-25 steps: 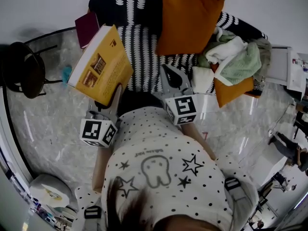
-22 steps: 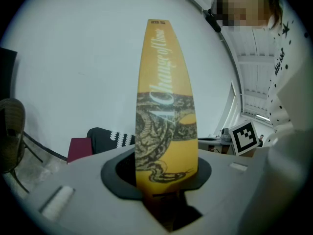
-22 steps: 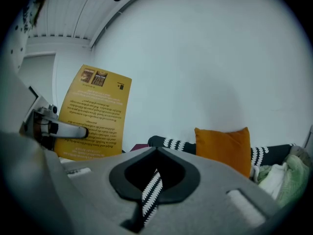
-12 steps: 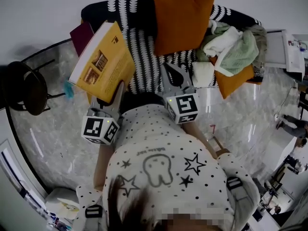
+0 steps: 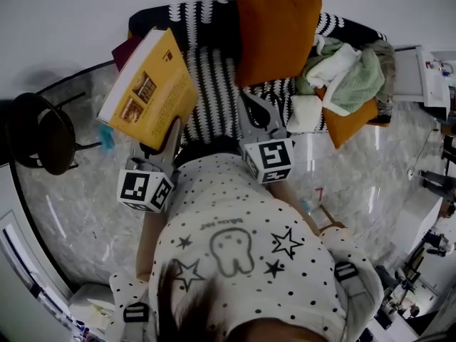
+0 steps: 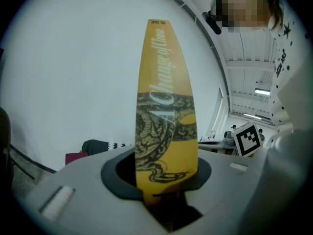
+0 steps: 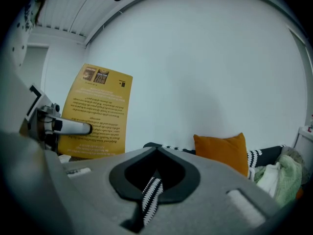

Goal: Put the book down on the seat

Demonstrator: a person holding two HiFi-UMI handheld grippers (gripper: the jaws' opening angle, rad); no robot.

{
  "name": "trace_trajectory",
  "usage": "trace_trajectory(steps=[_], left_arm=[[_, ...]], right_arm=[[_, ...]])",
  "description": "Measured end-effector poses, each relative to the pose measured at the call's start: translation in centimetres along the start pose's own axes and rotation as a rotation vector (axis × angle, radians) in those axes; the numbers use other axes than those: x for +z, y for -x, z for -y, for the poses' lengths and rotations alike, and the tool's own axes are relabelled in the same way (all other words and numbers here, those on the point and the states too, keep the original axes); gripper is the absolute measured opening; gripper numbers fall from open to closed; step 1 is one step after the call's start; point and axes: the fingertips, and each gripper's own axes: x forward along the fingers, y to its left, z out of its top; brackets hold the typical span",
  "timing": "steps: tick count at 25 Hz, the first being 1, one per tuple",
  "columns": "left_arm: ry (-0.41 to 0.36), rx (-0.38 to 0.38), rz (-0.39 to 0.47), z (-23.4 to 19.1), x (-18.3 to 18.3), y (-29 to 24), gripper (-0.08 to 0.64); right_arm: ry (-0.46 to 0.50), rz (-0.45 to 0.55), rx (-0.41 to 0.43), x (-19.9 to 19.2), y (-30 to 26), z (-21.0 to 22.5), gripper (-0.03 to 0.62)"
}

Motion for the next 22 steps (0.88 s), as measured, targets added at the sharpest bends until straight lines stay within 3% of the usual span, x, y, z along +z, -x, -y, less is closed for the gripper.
trace_trajectory(steps=[8,15,22], left_arm=[[0.029,-0.009,-0.004,-1.7,0.0,0.9,0.147],[0.083,-0.052,-0.048,0.0,-1.3,0.2,0.147],[0.072,-0.017,-0.050,1.1,-1.8,0.2,0.147]], right_arm=[[0.012,-0.014,0.020,0.4,-1.0,-2.7,-0.002],[0.009,-0.041,-0.007,-0.4,0.6,-1.4,-0.002],[-0.005,-0.038,-0.006,-0.9,1.2,0.5,-0.003]])
